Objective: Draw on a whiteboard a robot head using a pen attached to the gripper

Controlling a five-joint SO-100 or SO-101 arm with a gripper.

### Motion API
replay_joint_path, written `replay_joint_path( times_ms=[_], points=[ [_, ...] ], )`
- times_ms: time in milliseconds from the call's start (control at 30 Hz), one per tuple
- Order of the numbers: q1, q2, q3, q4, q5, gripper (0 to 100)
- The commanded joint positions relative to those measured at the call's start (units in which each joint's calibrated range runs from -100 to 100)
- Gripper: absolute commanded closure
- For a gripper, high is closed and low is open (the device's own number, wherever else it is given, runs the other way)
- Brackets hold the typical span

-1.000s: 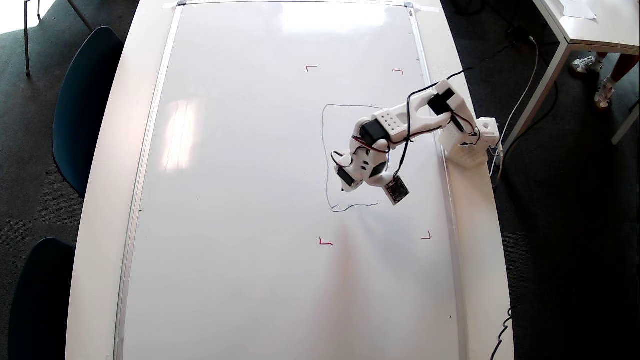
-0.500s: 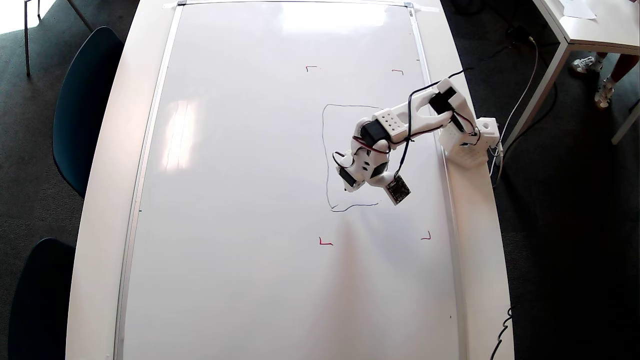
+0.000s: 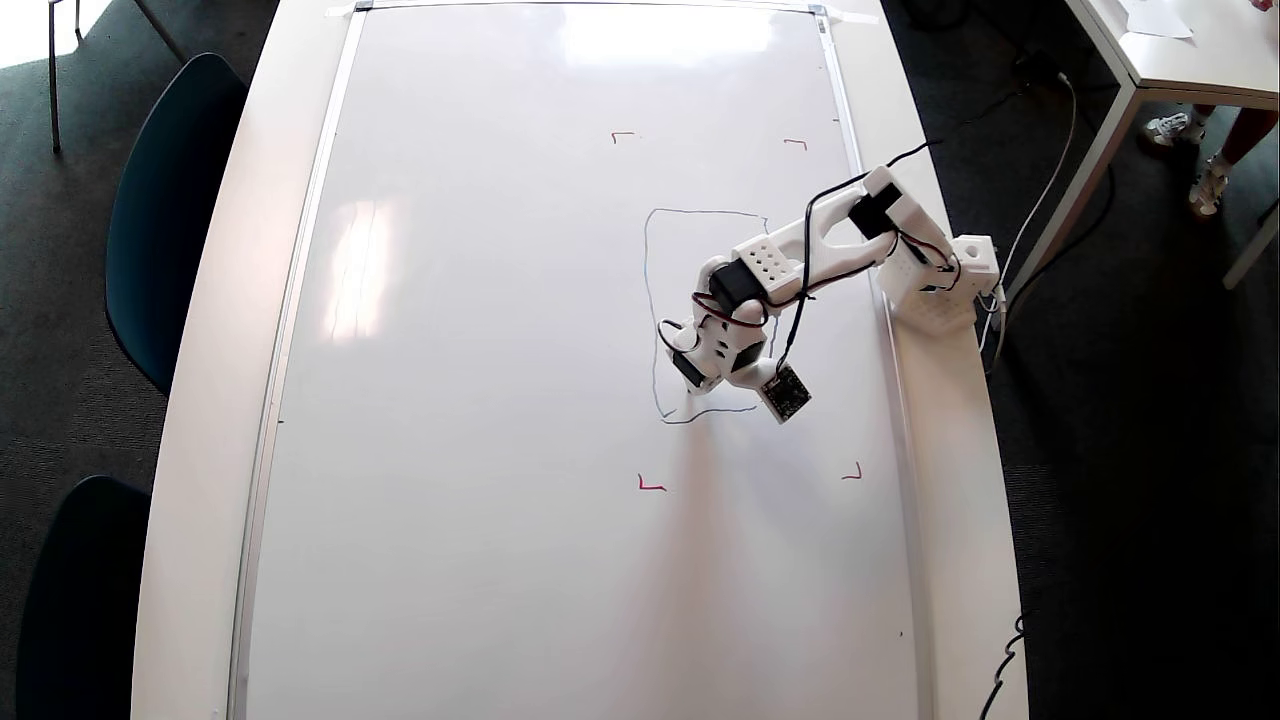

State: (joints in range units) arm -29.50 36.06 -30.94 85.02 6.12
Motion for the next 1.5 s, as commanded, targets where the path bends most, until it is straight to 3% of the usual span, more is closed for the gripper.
replay_joint_path(
  times_ms=[0, 700, 1467],
  points=[
    [-0.6, -0.1, -0.8, -0.8, -0.2, 99],
    [3.1, -0.4, 0.4, -3.4, 1.0, 99],
    [3.5, -11.2, 17.7, -3.4, 2.7, 99]
  ],
)
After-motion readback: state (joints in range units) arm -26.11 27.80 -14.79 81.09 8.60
